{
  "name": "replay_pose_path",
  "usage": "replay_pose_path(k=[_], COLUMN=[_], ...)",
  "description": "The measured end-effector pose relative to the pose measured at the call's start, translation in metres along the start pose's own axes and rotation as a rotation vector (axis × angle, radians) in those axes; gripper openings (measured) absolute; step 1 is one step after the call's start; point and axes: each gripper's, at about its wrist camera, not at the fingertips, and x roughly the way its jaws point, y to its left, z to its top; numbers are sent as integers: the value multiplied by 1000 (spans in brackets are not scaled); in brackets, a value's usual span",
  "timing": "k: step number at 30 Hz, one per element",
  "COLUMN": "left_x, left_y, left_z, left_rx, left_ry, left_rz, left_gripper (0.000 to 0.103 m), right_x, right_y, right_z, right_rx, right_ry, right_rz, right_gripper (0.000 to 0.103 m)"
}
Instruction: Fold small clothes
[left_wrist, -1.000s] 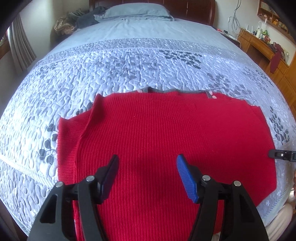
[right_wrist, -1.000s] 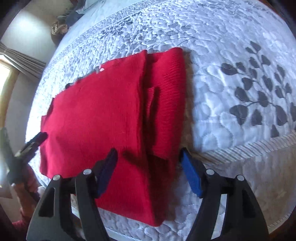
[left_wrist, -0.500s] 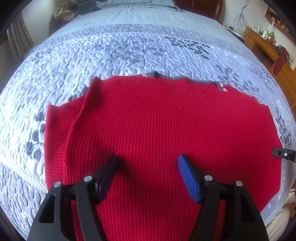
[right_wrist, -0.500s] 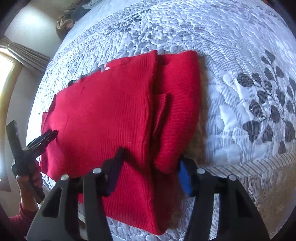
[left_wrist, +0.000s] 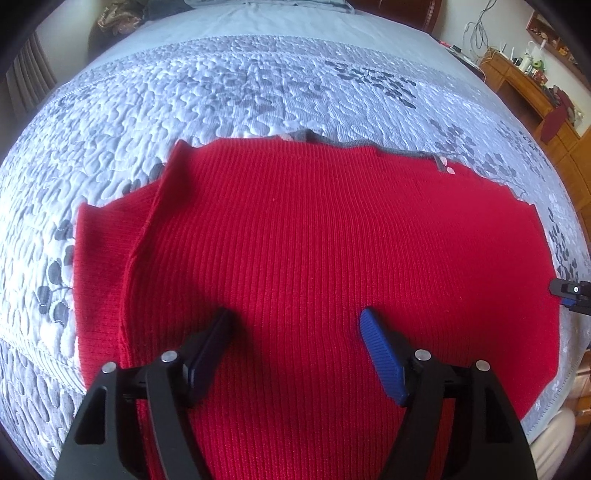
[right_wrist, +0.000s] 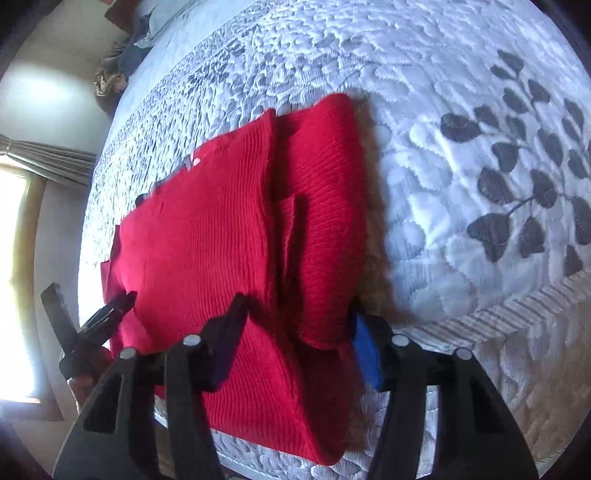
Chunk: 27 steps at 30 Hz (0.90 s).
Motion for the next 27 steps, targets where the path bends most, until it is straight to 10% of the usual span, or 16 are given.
replay_pose_path(k=[6, 11, 16, 27], left_x=[1, 2, 3, 4], left_y=[-1, 2, 2, 8], left_z=[0, 0, 1, 5], left_rx=[-3, -4, 4, 9], left_ry=[-3, -1, 10, 63], left_rz=[-2, -20, -35, -101], left_gripper=[76, 76, 76, 76], right_x=[14, 9, 3, -29], right_y=[1, 2, 8, 153], right_z=[10, 8, 12, 16], right_rx=[-14, -3, 34, -238], right_ry=[34, 32, 39, -5], right_rz=[-45, 13, 4, -143], right_gripper=[71, 29, 21, 20])
